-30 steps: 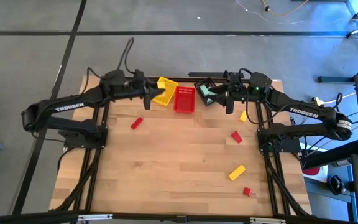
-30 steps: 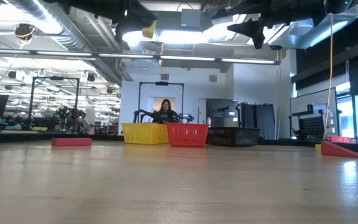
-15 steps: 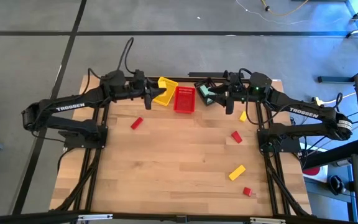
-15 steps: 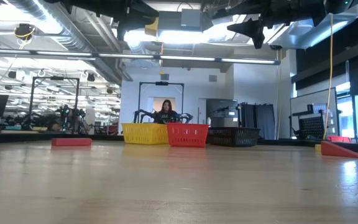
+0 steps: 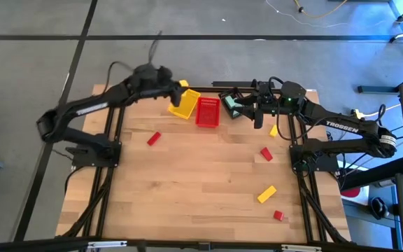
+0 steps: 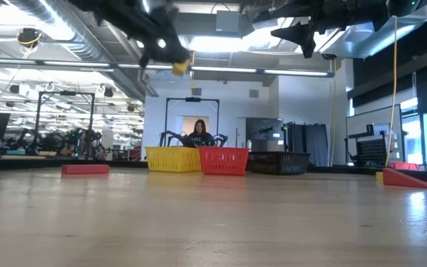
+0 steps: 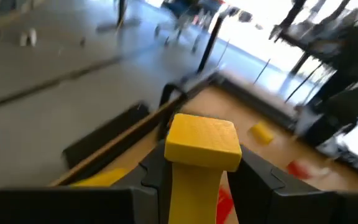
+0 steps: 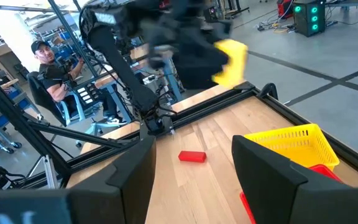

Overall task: Sort & place blocks by color
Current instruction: Put the top left yellow block into the yellow bin

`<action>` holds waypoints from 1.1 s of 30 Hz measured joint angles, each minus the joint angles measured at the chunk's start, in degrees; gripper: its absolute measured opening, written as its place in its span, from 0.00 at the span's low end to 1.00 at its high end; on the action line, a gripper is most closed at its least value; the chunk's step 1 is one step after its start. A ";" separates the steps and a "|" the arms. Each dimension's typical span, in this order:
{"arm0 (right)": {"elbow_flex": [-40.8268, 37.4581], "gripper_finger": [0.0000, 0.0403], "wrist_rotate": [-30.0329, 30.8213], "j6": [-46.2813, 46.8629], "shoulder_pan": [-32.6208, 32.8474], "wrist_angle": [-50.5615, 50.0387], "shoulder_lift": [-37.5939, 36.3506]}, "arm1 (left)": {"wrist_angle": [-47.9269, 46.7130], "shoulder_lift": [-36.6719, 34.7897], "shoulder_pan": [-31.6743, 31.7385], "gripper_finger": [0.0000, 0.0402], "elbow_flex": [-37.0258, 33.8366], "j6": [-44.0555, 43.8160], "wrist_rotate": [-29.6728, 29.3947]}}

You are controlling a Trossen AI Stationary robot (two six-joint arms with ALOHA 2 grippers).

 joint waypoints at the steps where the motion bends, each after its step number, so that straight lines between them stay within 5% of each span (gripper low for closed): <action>1: 0.00 0.53 0.00 0.02 -0.01 -0.01 0.00 | -2.95 2.56 1.08 0.27 2.08 0.65 0.59; 7: 0.00 0.53 0.00 0.02 -0.02 -0.04 0.00 | -15.76 19.34 5.25 0.27 11.16 4.28 1.47; 15: 0.00 0.53 0.00 0.02 -0.02 -0.93 0.00 | -17.05 34.64 6.50 0.27 12.02 0.99 1.40; 26: 0.00 0.53 0.00 0.04 -0.01 -1.88 0.00 | -16.53 37.63 4.79 0.27 12.09 1.33 -0.43; 33: 0.00 0.53 0.00 0.44 -0.01 -1.87 0.00 | -17.56 37.36 4.92 0.55 12.09 1.30 -0.64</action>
